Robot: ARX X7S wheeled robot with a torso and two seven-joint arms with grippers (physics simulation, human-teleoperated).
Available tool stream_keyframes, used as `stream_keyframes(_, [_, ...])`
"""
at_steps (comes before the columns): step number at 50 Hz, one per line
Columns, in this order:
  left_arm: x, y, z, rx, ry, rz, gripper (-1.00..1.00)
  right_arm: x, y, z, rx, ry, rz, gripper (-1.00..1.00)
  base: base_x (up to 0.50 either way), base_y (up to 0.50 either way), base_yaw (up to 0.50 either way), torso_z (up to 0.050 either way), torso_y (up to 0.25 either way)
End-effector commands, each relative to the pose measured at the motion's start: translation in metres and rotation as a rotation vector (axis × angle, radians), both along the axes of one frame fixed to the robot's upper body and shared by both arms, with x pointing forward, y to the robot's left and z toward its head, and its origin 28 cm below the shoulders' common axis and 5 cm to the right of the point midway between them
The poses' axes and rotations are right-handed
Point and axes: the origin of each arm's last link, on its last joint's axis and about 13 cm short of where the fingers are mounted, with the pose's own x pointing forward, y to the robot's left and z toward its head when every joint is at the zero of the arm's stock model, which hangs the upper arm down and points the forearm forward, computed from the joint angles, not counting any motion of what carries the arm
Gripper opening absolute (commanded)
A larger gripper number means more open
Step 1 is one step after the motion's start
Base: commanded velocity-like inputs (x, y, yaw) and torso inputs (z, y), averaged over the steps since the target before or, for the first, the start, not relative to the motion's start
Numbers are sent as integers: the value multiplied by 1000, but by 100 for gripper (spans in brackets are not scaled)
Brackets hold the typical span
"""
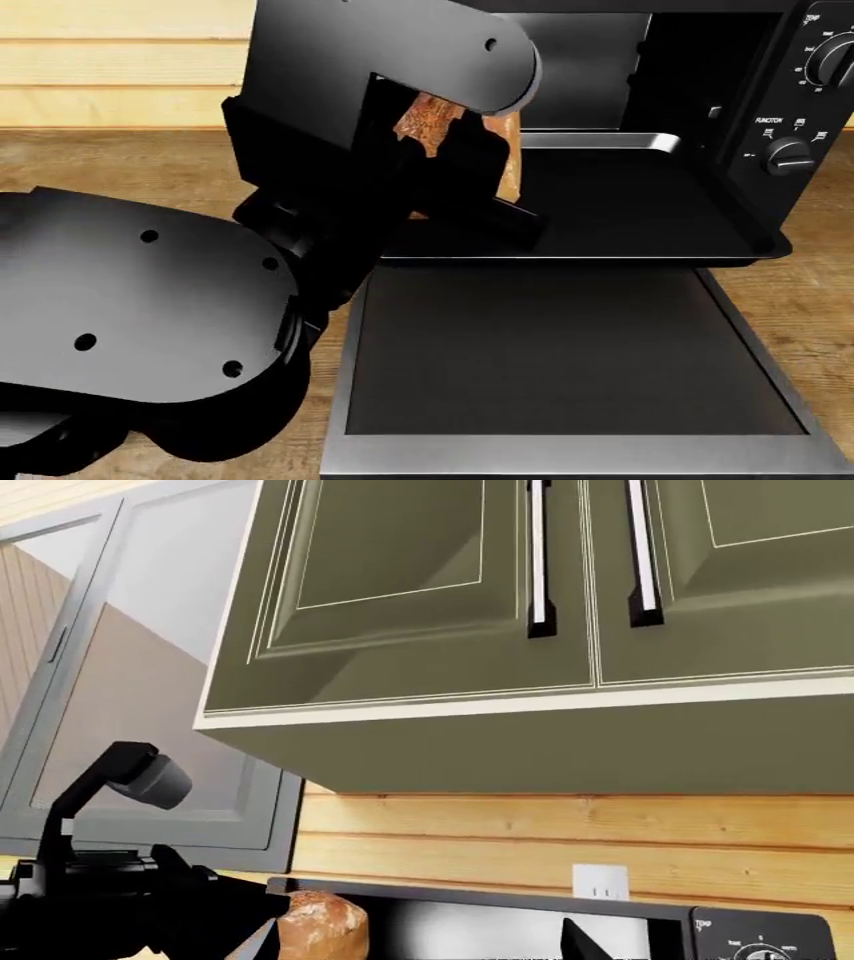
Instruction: Place the scone on the tray of the toaster oven.
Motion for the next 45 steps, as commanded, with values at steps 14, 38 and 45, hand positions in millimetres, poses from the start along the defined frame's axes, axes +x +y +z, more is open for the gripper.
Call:
stream_keyframes(14, [10,-11,3,0,-12,-13,-100,-3,-3,-1,21,11,-4,100,0,0,0,1,0])
stream_keyframes(38, [33,-23,-2,10,11,-23,-100,1,0,-1,28,24,-10,100,0,0,0,0,0])
stream_keyframes(45, [36,-25,-2,12,12,-30,-100,-1,-2,-1,29,28,-13,100,0,0,0,0,0])
